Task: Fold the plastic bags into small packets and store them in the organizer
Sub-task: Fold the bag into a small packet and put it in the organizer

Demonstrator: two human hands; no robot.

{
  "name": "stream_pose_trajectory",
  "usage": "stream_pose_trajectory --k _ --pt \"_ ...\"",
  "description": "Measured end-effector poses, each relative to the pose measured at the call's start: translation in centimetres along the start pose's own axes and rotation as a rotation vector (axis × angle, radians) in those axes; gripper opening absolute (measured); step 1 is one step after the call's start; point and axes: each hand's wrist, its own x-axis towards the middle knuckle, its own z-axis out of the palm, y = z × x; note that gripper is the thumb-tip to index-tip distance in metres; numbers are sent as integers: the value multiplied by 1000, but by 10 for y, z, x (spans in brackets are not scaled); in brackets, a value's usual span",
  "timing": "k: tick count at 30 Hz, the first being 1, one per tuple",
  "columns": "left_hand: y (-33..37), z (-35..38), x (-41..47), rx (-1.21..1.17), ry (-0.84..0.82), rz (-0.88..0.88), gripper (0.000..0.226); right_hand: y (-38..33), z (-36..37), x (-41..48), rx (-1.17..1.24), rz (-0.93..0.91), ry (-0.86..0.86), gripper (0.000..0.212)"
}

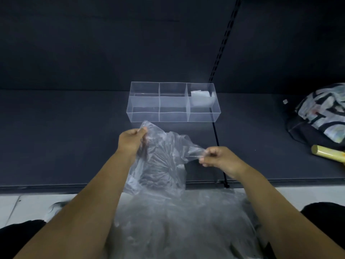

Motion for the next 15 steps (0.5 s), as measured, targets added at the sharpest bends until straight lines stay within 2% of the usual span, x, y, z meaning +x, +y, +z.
stream_pose_trajectory --k 2,4,6,8,11,14,15 --pt "-3 -5 12 0 73 -38 35 -3 -14 5 -92 34 -48 12" --pt "-6 -13 22 -2 122 -74 40 -8 -32 11 -192 62 -59 32" --pt "-8 -18 30 43 123 -95 42 -14 -46 17 -234 89 9 49" --pt "-9 -19 36 85 99 -111 40 -19 -53 26 -212 61 102 38" --pt "-6 -19 43 34 87 -171 39 -28 -54 45 -112 -20 323 13" --pt "-2 -22 46 -37 114 -214 37 -30 -54 57 8 -7 679 20" --pt "-3 -23 44 -52 109 -205 37 -28 -52 56 25 2 749 22"
